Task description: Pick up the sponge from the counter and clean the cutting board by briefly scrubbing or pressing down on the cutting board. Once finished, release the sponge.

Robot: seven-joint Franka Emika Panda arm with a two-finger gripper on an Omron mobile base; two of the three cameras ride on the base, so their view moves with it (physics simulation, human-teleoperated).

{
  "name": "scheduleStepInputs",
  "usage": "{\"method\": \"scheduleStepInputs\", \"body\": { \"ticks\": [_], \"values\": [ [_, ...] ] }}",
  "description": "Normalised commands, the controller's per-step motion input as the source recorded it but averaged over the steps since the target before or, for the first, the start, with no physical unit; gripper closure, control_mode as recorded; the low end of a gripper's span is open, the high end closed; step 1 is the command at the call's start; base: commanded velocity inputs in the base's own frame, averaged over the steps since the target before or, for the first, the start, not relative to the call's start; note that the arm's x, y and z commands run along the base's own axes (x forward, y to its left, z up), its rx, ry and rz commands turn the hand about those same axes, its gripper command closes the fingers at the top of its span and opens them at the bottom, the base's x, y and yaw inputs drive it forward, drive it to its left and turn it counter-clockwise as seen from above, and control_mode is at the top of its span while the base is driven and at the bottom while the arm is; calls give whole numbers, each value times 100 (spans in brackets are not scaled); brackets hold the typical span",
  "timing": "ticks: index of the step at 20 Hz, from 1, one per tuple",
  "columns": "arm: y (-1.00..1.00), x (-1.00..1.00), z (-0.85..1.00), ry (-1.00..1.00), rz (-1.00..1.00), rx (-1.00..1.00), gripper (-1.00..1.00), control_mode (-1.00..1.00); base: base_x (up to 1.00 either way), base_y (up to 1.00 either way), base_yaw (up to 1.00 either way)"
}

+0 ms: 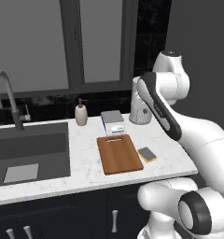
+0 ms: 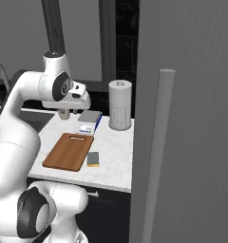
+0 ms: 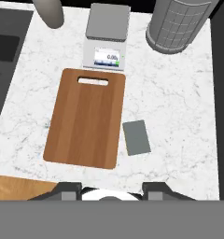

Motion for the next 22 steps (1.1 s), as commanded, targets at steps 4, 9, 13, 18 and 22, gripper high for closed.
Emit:
{"method": "scheduleStepInputs", "body": {
  "ticks": [4,9,13,18,22],
  "values": [
    [0,-23,0,0,0,0,-100,-100,0,0,0],
    [0,-55,-2,-2,0,0,-100,-100,0,0,0],
    [0,-47,-11,0,0,0,-100,-100,0,0,0],
    [0,-26,-24,0,0,0,-100,-100,0,0,0],
    [0,0,-32,0,0,0,-100,-100,0,0,0]
  ]
}}
